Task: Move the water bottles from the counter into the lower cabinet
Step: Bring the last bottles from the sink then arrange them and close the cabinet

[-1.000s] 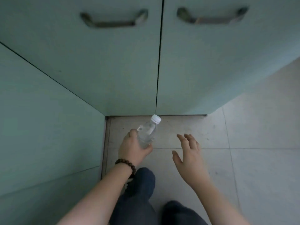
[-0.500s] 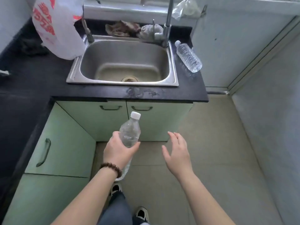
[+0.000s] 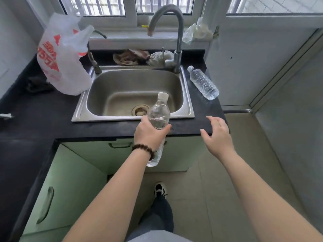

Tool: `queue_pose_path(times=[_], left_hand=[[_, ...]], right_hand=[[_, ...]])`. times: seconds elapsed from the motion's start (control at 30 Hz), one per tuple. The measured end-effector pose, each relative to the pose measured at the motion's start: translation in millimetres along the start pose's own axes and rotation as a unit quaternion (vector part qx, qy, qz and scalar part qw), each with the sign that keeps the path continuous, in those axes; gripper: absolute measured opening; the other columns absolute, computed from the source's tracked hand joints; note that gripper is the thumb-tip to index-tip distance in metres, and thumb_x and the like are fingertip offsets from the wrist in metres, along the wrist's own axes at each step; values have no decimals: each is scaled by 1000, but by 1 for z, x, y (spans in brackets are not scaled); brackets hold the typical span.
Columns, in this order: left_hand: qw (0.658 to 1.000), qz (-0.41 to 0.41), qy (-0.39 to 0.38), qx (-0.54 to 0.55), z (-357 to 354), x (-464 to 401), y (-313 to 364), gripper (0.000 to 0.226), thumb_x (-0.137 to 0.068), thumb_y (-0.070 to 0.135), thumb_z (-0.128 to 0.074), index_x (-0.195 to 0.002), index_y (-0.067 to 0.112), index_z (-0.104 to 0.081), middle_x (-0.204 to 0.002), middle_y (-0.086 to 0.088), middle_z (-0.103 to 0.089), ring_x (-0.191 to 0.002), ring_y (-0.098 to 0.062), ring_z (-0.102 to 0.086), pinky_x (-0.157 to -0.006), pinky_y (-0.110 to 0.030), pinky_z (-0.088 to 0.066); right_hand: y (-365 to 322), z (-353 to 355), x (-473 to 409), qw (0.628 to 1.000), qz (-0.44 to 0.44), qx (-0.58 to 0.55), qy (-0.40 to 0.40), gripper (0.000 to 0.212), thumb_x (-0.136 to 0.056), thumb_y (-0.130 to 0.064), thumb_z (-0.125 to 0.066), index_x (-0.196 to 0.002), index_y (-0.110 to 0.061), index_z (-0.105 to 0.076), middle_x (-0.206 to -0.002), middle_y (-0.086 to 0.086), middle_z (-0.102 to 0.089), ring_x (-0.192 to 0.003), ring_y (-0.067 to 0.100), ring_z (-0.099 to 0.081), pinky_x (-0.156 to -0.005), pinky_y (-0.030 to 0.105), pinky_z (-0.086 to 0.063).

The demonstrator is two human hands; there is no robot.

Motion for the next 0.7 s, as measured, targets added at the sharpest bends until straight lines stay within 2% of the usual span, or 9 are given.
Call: queue_pose_path(times=[0.1,0.23,0.37,0.47,0.53,0.63,0.7], left_hand=[[1000,-3,-3,0,-9,-52,22,58,-67,56,-75,-102,16,-50,-96,1,-62,-87,-21,-60,-75,-32,-49],[1000,-5,-11,7,-24,-122,55,57,-69,56,-75,-102,16,-52,-91,6,-58,-83,-16,-57,-70,-27,-43],[999,3,-32,-9,-40,-174,80,54,-72,58,-72,-102,19,-51,-88,10,-56,-80,-12,-54,-53,-21,-35],[999,16,-42,-4,-52,-200,83,55,-71,58,-73,-103,19,-52,-93,9,-61,-85,-13,-59,-62,-27,-46],[999,32,-43,-4,-58,-211,82,56,-70,57,-74,-104,18,-53,-95,7,-63,-87,-14,-61,-67,-29,-47],[998,52,-33,-14,-63,-221,79,57,-69,58,-74,-103,17,-53,-93,7,-62,-84,-14,-60,-60,-27,-42],[998,62,-22,-21,-65,-223,76,55,-69,57,-74,-101,17,-53,-90,8,-61,-79,-12,-58,-56,-24,-41]], right_hand=[[8,5,-67,1000,-4,20,-1,54,-90,-25,-56,-140,-14,-40,-144,12,-36,-134,28,-30,-109,38,-28],[15,4,-172,997,-16,71,-10,59,-88,-28,-58,-141,-15,-37,-147,16,-29,-135,33,-25,-111,41,-26],[19,-7,-256,988,-26,153,-23,73,-84,-43,-59,-146,-21,-26,-153,18,-17,-142,35,-13,-116,46,-18],[25,-22,-290,980,-41,189,-55,89,-80,-58,-59,-150,-28,-13,-156,16,-13,-143,33,-11,-115,46,-17],[31,-34,-302,972,-55,216,-79,99,-76,-67,-58,-151,-29,-5,-155,16,-15,-142,33,-15,-113,47,-20],[41,-46,-309,959,-69,260,-93,105,-72,-74,-54,-150,-31,2,-147,13,-28,-132,33,-31,-103,49,-32],[47,-46,-311,962,-77,247,-91,101,-76,-70,-54,-150,-32,3,-136,12,-39,-121,32,-41,-94,47,-40]])
Point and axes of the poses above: each hand's wrist, its own x-axis away from the middle knuckle, its own z-axis out of the back of the hand, y = z × x, the point moved 8 cm from there along -x, towards the middle knuckle
